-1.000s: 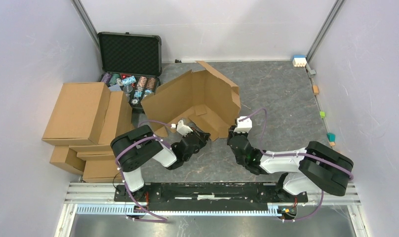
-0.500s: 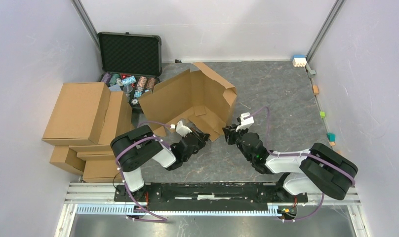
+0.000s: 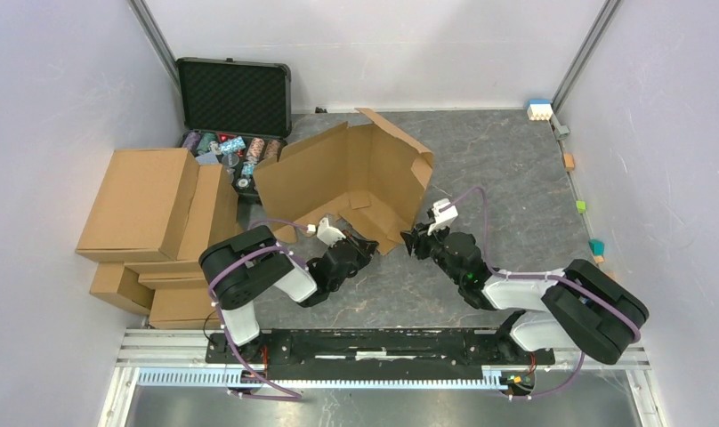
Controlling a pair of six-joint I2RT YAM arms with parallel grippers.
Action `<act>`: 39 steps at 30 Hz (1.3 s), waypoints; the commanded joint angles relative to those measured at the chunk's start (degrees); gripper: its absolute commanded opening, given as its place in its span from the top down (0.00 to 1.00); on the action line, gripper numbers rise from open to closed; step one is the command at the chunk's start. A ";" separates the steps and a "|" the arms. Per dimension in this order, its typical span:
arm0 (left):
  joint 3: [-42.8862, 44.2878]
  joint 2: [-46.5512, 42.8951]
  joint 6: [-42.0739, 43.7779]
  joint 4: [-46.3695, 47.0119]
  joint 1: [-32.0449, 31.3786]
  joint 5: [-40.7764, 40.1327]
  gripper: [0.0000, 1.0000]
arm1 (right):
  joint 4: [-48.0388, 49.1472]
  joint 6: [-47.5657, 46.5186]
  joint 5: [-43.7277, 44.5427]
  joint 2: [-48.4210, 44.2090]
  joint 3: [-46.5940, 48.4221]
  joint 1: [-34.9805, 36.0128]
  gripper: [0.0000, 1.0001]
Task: Fold the paper box
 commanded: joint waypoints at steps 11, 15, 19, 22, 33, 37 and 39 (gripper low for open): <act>-1.05 1.84 -1.17 0.47 0.05 0.63 0.98 | 2.59 -7.09 -4.82 -8.28 -3.93 -1.05 0.47; -1.22 2.98 -2.19 2.29 0.05 0.64 0.98 | -3.39 -5.39 1.41 -6.75 -0.14 -1.04 0.48; -1.88 4.80 -3.40 6.07 0.05 0.64 0.94 | -4.97 -0.67 5.59 -2.56 3.89 -1.05 0.60; -2.65 4.97 -3.50 7.50 0.05 0.77 0.75 | -4.77 1.55 6.97 -0.58 5.42 -0.95 0.71; -3.51 -19.31 3.27 -27.81 -1.63 -0.43 0.18 | -6.97 0.37 13.20 0.50 6.17 -0.99 1.00; -0.86 -35.48 7.95 -52.01 -1.75 0.96 0.16 | -7.01 -1.41 14.24 0.48 6.42 -0.95 1.00; 2.81 -44.44 15.03 -66.92 -1.71 0.61 0.16 | -7.25 -2.65 15.41 0.14 6.36 -0.95 1.00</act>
